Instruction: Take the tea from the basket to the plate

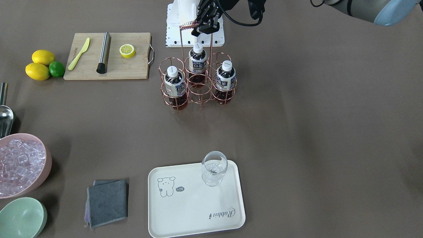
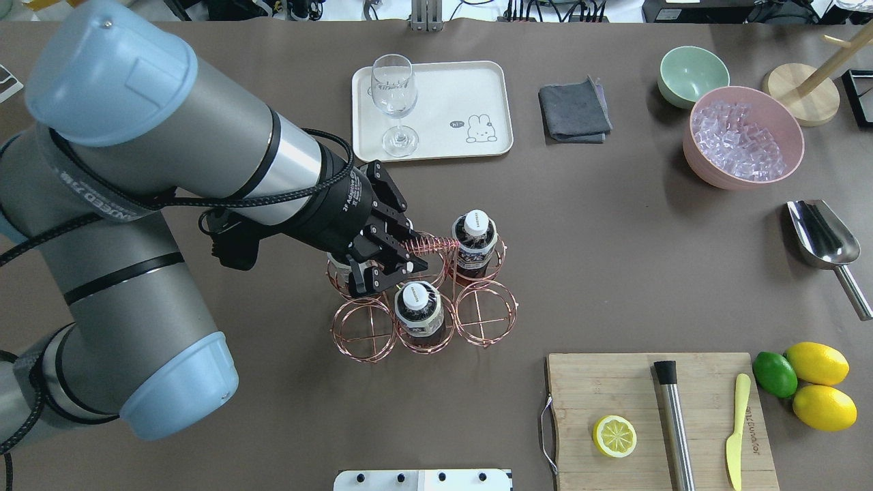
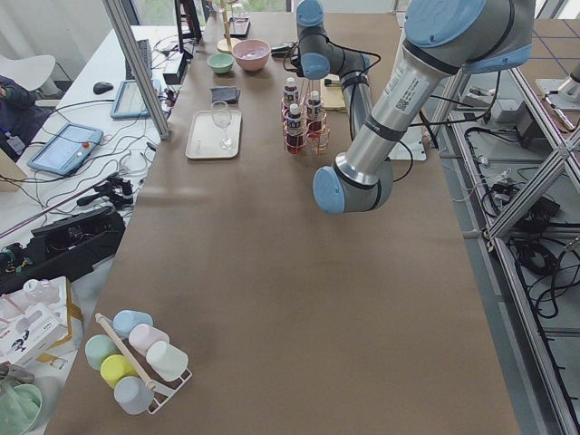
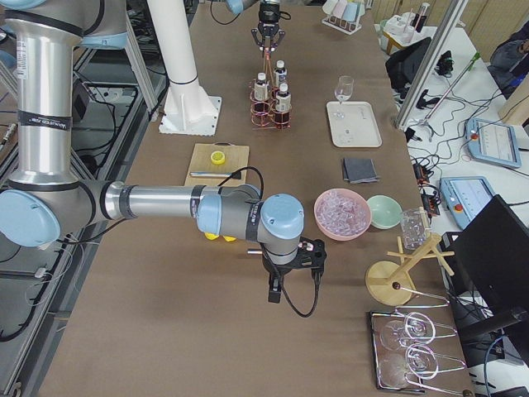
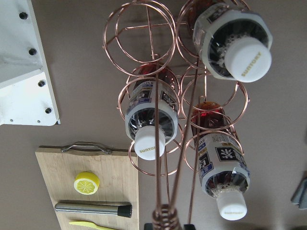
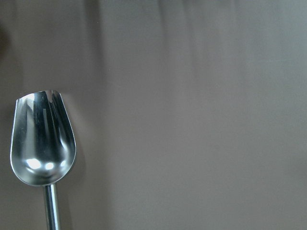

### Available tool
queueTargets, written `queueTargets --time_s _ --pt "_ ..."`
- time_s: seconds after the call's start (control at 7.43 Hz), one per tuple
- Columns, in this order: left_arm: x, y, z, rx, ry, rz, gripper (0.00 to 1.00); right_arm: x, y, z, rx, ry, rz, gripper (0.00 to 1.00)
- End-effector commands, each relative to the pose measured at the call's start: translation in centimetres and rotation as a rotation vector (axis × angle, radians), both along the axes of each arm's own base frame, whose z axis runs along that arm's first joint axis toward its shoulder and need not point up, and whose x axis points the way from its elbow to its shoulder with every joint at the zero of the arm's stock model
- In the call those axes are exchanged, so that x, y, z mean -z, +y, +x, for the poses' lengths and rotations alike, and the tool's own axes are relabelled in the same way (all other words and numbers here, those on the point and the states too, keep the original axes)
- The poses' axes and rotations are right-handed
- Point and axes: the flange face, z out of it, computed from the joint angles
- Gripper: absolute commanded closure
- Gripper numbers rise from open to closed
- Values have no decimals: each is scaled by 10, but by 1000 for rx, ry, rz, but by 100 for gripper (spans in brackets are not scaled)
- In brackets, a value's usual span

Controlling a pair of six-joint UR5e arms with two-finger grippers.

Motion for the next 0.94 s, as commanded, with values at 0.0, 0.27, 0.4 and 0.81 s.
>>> queueTargets --time_s 0.0,0.27,0.4,0.81 --pt "-7 15 29 -35 -6 1 100 -4 2 0 4 7 -6 0" --pt "-7 18 32 -20 5 -6 100 -2 -2 1 4 10 0 0" --pt "-7 19 31 -19 9 -10 100 -2 -2 1 4 10 0 0" --pt "-7 16 28 -12 10 -11 100 3 -5 1 4 7 11 0"
